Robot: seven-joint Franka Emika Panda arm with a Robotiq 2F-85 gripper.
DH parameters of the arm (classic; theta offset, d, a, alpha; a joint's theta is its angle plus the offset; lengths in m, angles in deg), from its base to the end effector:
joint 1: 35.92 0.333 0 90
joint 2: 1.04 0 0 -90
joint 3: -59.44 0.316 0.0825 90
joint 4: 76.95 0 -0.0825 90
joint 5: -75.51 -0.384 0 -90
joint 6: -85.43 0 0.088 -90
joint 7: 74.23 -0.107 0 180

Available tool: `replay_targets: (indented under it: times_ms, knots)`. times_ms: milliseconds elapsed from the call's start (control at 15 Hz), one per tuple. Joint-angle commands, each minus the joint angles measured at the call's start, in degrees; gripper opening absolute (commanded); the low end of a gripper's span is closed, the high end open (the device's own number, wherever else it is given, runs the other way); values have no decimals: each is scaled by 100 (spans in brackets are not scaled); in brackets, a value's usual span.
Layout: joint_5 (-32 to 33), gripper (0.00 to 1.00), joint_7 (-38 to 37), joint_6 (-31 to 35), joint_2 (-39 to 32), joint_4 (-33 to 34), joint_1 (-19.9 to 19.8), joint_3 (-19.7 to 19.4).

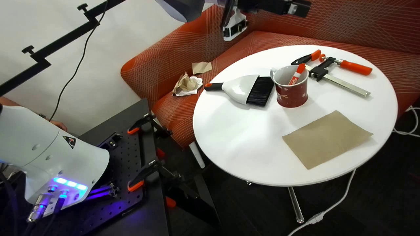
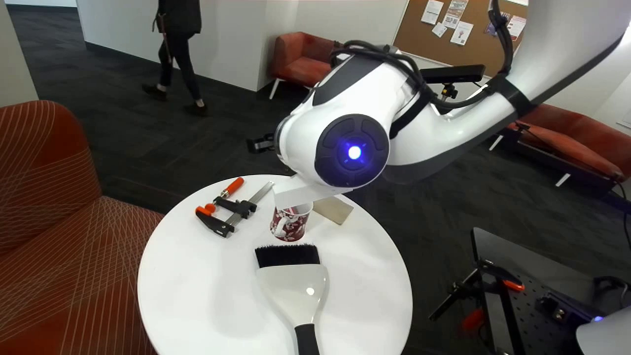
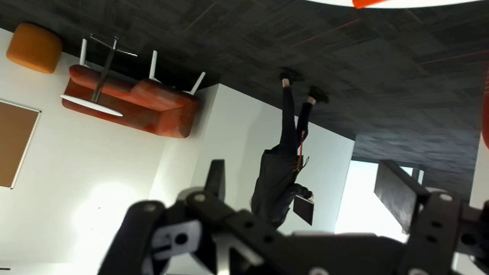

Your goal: Put the red marker inside the red mug

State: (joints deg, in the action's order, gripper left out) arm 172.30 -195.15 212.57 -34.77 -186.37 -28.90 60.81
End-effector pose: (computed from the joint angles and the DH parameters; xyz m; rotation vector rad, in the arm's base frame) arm 0.6222 0.0589 0.1863 2.1390 -0.6795 1.1492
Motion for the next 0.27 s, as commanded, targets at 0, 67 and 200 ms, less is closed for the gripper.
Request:
replay_targets:
  times_ms: [0,67,200]
  knots:
    - [53,100,-139,63,356,-285,-147,199]
    - [29,100,21,-51,96,-27,-126,191]
    - [23,100,20,-44,148,-66,-137,229]
